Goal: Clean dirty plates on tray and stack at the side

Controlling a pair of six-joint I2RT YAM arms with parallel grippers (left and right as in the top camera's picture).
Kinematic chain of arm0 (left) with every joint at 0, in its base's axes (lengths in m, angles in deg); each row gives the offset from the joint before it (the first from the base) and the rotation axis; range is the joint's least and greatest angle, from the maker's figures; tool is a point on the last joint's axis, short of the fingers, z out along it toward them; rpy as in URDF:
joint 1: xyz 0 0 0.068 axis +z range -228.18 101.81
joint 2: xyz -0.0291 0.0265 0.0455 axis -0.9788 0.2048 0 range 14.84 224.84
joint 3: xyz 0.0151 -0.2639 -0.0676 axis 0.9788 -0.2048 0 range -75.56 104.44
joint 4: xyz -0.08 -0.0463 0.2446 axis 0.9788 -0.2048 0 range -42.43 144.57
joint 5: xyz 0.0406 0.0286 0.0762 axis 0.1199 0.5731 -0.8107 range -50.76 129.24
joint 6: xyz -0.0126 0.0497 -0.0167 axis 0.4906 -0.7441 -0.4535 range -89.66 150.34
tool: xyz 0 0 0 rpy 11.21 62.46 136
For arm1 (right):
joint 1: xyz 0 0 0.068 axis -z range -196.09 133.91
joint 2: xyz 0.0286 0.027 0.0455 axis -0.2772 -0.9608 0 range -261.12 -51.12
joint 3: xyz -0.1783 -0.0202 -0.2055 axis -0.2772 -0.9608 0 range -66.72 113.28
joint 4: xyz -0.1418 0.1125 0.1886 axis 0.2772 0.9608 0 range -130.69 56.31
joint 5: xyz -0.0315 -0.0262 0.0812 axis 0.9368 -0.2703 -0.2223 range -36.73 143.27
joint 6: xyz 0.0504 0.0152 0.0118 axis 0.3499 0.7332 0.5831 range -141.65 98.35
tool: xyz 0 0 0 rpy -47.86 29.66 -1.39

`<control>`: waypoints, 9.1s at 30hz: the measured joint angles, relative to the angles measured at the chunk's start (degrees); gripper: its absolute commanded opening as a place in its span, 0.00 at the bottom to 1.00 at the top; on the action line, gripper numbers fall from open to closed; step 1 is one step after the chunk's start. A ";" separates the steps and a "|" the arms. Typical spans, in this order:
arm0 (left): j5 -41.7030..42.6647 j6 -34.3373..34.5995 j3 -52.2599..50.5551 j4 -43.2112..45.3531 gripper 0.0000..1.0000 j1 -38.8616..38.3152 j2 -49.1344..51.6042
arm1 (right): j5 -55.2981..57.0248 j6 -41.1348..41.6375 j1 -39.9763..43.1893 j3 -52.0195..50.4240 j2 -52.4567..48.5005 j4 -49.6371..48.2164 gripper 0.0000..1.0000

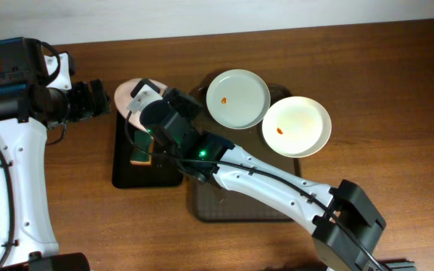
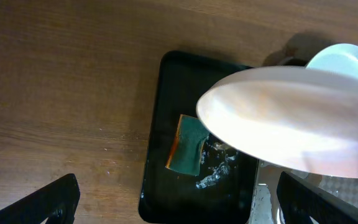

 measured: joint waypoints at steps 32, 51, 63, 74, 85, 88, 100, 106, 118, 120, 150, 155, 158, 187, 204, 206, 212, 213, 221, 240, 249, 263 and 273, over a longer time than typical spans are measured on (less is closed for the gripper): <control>0.42 0.00 0.00 -1.36 1.00 0.02 0.00 | -56.76 50.51 93.37 -4.83 3.61 46.12 0.04; -4.07 0.20 -4.46 -0.68 0.79 -8.22 0.22 | -63.23 37.77 65.24 -7.21 19.34 47.50 0.53; -11.89 -3.13 -37.24 36.13 0.34 -16.46 10.99 | -50.07 31.36 43.87 -7.21 13.49 50.90 0.52; -16.28 -4.52 -35.69 32.48 0.00 -18.38 13.18 | -42.91 33.53 45.24 -7.21 13.46 48.54 0.50; -15.56 -1.66 -28.68 23.34 0.00 -18.12 6.69 | -44.50 33.27 65.18 -7.04 -3.28 46.31 0.25; -13.55 1.40 -28.68 23.98 0.00 -16.48 6.69 | -47.12 32.74 64.89 -7.04 -3.32 45.70 0.42; -8.57 3.02 -28.68 23.67 0.00 -12.15 6.69 | -47.54 28.48 69.09 -11.54 -3.43 40.72 0.43; -8.55 3.02 -28.68 23.67 0.00 -12.15 6.69 | -52.06 23.28 71.63 -13.68 -3.43 35.78 0.42; -8.37 3.02 -28.68 23.61 0.00 -12.15 6.69 | -54.07 23.30 70.93 -16.68 -3.23 35.04 0.04; -8.37 3.02 -28.68 23.58 0.00 -12.15 6.69 | -54.49 24.85 70.36 -15.56 -2.05 37.86 0.04; -8.35 3.02 -28.65 23.45 0.00 -12.15 6.69 | -49.70 40.54 41.70 -23.06 3.45 42.45 0.34; -8.35 3.02 -28.65 23.45 0.00 -12.15 6.69 | -49.03 37.59 41.75 -23.23 3.41 37.18 0.20; -8.20 3.02 -28.65 23.47 0.00 -12.15 6.69 | -48.76 33.14 41.75 -23.26 3.41 34.67 0.09; -8.07 2.60 -34.01 34.10 0.00 -15.37 15.37 | -49.72 32.09 41.79 -24.44 2.73 34.14 0.04; -1.14 6.27 -19.89 25.99 0.00 -29.16 8.68 | -49.77 35.17 41.79 -24.44 2.73 36.06 0.04; 0.90 10.47 -19.89 29.11 0.00 -34.71 9.44 | -49.79 39.01 41.79 -24.41 2.73 36.54 0.04; 5.75 20.81 -19.89 37.03 0.00 -43.93 18.80 | -49.05 46.97 41.79 -24.39 2.75 36.79 0.04; 6.32 22.01 -19.89 37.77 0.00 -44.30 20.17 | -49.05 47.17 41.79 -24.39 2.75 36.79 0.04; 16.57 25.86 -18.95 40.54 0.00 -42.71 28.39 | -49.00 47.89 41.79 -24.39 2.78 36.81 0.04; -28.06 15.37 -3.72 12.02 0.00 -49.62 31.21 | -49.13 48.35 41.62 -24.33 2.78 37.24 0.04; -29.27 17.31 19.37 -10.08 0.00 -38.69 31.61 | -48.57 47.28 41.64 -24.17 2.78 38.34 0.04; -1.88 1.07 -0.59 1.70 0.67 -11.61 30.88 | -47.01 39.28 41.68 -24.39 2.71 37.33 0.04; 0.90 -0.28 6.05 -4.83 1.00 -8.85 14.01 | -47.50 34.07 41.59 -8.63 3.30 52.06 0.04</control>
